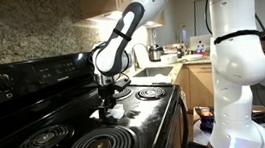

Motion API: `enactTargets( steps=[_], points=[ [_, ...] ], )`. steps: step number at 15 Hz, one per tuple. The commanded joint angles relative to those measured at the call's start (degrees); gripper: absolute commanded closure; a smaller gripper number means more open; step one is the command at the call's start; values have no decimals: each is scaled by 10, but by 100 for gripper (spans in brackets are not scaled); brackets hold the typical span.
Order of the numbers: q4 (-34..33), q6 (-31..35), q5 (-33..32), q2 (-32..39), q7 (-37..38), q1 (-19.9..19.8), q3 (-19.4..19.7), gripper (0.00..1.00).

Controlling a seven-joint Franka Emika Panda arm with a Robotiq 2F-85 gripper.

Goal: Use the cloth to wipe the stove

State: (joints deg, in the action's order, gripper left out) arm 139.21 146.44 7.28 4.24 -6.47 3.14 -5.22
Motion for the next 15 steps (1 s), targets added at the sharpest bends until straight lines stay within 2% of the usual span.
enactTargets(
  steps=[1,5,10,15],
  points=[
    [51,-31,68,-15,-50,13,-21,91],
    [61,-34,24,-19,20,40,-34,91],
    [101,-41,-66,-48,120,30,-15,91],
    [107,-37,-80,-50,154,29,-10,91]
  ],
)
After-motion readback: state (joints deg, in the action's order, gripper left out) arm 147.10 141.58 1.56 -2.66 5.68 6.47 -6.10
